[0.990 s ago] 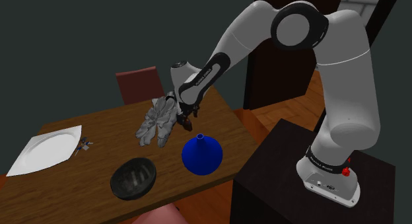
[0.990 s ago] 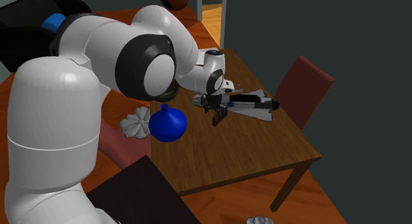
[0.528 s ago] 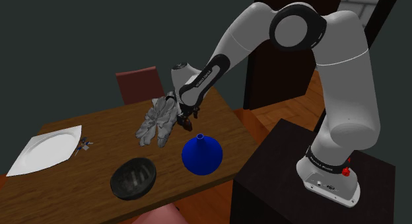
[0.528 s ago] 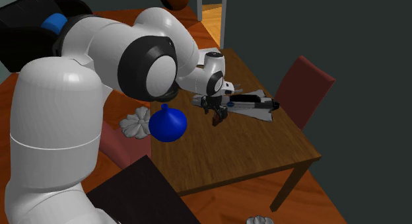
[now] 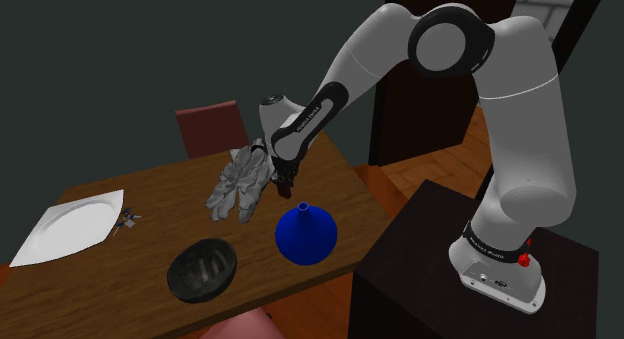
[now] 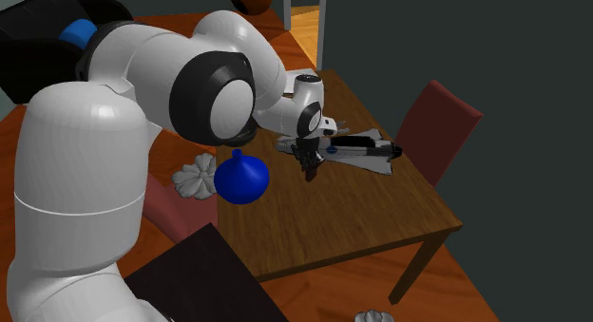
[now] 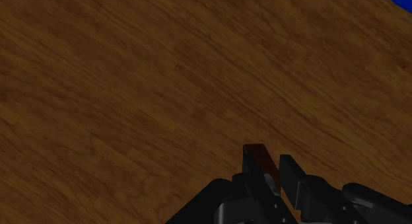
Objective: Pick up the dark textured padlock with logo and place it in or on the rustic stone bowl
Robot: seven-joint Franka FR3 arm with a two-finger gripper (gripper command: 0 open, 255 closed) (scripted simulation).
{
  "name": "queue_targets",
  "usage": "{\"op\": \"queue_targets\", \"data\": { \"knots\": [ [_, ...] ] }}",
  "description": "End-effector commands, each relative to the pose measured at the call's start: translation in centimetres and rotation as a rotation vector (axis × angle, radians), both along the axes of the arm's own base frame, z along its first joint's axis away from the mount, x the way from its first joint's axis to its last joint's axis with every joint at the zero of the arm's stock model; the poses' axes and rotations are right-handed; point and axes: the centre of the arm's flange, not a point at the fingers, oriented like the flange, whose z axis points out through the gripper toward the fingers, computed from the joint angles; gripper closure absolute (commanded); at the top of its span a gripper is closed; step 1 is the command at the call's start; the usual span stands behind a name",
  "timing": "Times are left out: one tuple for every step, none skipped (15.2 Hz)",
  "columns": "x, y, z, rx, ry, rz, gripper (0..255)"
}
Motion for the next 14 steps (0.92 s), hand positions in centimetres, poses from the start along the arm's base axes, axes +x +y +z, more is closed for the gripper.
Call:
{"op": "queue_targets", "data": {
  "knots": [
    [0.0,-0.1,0.0,0.000,0.000,-0.001,255],
    [0.0,-0.1,0.0,0.000,0.000,-0.001,255],
    [0.0,-0.1,0.0,0.000,0.000,-0.001,255],
    [0.0,-0.1,0.5,0.000,0.000,-0.001,255],
    [0.0,-0.1,1.0,0.000,0.000,-0.001,255],
    [0.0,-0.1,1.5,0.000,0.000,-0.001,255],
    [0.0,-0.1,2.1,0.000,0.000,-0.001,255],
    [0.0,-0.1,2.6,0.000,0.000,-0.001,255],
    [0.0,-0.1,3.1,0.000,0.000,-0.001,255],
    [0.0,-0.1,3.7,0.000,0.000,-0.001,255],
    [0.0,-0.1,4.2,0.000,0.000,-0.001,255],
    [0.0,-0.1,4.7,0.000,0.000,-0.001,255],
    [0.0,-0.1,5.2,0.000,0.000,-0.001,255],
    [0.0,-0.1,5.8,0.000,0.000,-0.001,255]
  ]
}}
